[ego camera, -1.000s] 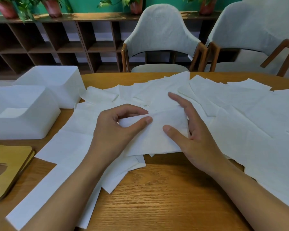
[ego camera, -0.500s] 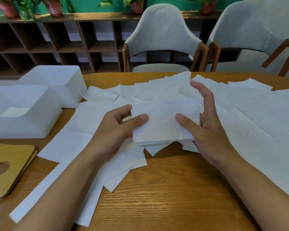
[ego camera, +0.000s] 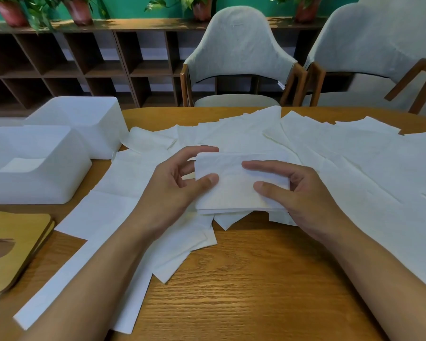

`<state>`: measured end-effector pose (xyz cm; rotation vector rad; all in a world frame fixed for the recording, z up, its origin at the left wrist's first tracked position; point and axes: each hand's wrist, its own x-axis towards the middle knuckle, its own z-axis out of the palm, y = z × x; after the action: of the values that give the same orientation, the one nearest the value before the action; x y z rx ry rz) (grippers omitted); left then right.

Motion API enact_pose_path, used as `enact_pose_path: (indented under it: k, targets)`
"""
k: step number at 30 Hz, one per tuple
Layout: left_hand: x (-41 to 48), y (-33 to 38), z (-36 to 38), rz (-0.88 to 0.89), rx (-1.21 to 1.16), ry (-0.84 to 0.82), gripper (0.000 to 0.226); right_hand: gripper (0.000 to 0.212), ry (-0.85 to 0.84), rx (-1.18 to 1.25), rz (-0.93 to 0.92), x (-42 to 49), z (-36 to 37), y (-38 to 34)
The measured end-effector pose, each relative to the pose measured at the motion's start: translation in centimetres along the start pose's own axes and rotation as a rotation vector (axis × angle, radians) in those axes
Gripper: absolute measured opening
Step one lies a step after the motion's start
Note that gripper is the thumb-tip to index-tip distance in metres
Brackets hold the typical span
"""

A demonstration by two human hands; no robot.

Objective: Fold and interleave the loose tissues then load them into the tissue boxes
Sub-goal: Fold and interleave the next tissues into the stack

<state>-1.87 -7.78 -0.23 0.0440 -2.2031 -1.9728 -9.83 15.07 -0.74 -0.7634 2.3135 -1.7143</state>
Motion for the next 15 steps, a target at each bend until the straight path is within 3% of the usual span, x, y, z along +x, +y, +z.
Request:
enact_pose_path:
  k: [4,8,11,15]
  targets:
    - [-0.1,0.2,0.3,0.041,0.021,0.044,0.034,0.031,-0.048,0.031,-0.005,-0.1,0.3,-0.1]
    - [0.2,-0.1,0.1,0.099,0.150,0.101,0.052,0.031,0.048,0.007,-0.025,0.0,0.2,-0.1]
    - [0.6,-1.0,-1.2,0.169,0.441,0.183,0.059,0.034,0.207,-0.020,-0.057,0.3,-0.4,0.1]
    - [0.9,-2.7,-2.5,0.213,0.891,0.040,0.042,0.033,0.296,-0.029,-0.030,0.6,-0.6,0.6]
